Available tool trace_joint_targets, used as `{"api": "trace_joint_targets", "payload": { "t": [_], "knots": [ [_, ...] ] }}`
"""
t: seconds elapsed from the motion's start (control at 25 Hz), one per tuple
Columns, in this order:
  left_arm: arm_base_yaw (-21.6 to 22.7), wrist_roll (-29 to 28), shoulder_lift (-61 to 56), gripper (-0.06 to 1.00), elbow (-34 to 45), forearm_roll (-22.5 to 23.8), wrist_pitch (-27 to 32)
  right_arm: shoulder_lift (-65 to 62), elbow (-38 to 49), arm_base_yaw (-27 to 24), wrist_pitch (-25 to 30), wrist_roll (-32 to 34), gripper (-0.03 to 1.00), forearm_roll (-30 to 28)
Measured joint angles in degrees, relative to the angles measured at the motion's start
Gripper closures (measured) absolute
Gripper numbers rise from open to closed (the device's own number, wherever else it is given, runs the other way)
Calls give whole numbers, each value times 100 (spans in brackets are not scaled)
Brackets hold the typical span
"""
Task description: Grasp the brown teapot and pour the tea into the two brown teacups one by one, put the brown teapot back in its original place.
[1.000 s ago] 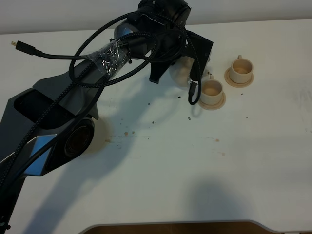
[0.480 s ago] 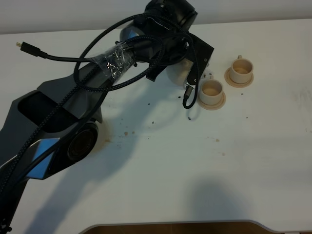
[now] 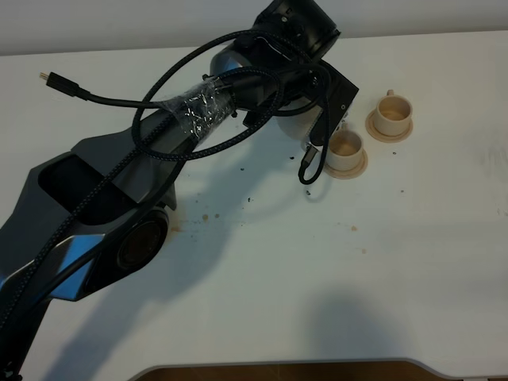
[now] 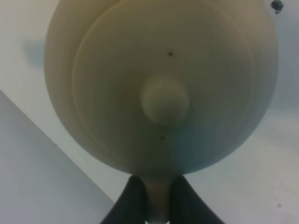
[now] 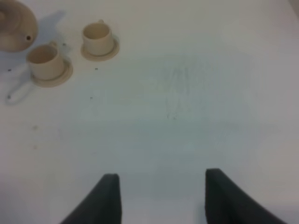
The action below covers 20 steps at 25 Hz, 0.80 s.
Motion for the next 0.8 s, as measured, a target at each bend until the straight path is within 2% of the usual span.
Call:
{"api": "trace_joint_targets", "payload": {
  "t": [0.52, 0.8],
  "knots": [
    [-213, 41, 11, 82, 0, 565, -173, 0, 0, 0, 0, 0, 53, 0],
    [-213, 279, 44, 82, 0, 638, -178, 0, 0, 0, 0, -4, 53, 0]
  ]
}}
